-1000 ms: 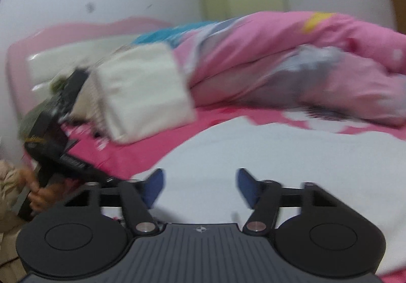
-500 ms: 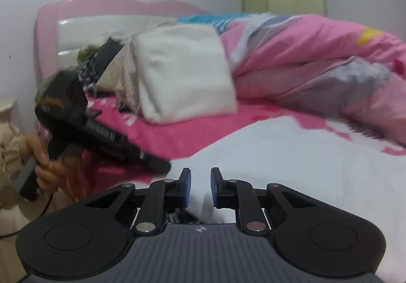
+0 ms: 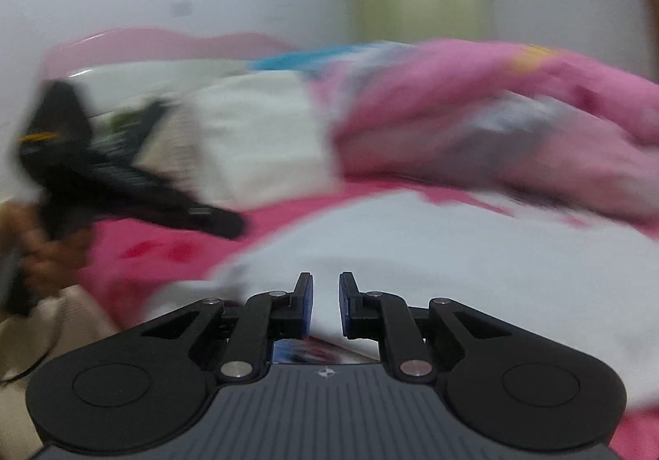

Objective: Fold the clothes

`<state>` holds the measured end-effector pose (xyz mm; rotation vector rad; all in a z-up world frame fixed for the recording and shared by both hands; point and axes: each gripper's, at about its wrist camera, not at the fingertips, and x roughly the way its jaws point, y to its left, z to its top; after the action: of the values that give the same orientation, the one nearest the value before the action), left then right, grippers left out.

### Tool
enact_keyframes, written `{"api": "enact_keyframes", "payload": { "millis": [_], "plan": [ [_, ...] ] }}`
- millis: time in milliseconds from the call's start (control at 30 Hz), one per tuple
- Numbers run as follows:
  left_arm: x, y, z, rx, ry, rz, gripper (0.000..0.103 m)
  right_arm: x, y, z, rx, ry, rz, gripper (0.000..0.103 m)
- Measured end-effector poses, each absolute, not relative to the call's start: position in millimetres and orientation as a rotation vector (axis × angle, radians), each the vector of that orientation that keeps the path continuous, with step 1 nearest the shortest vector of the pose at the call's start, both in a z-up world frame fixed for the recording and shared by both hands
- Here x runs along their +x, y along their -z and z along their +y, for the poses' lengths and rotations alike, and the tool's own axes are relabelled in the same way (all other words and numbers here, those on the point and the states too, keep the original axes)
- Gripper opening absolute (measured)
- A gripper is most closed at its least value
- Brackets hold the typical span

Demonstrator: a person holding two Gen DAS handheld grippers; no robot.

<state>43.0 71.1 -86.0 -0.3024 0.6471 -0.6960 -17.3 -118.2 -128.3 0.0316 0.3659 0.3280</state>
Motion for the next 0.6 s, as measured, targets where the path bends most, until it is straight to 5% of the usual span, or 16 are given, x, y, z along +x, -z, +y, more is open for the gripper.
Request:
{"api": "enact_keyframes", "payload": {
  "millis": [200, 300, 467, 600],
  "plan": [
    [60.6, 112.5, 32.2, -0.266, 0.673, 0.703, 0.019, -19.3, 145.5, -186.7, 0.278, -0.255, 0.484, 0.018],
    [66.4, 119.3, 38.7, -0.324, 0.671, 0.699, 0.019, -43.4, 122.1, -218.5, 0.307, -0.199, 0.430, 0.038],
    [71.9, 124.3, 47.9, -0.392, 0.691, 0.689, 0.020, -84.3, 90.5, -302.1, 0.231, 0.031, 0.395, 0.043],
    [70.1, 125.6, 50.8, -0.404, 0.703, 0.679, 0.020, -88.6, 88.9, -372.3, 0.203, 0.066, 0.499, 0.072]
  ]
}}
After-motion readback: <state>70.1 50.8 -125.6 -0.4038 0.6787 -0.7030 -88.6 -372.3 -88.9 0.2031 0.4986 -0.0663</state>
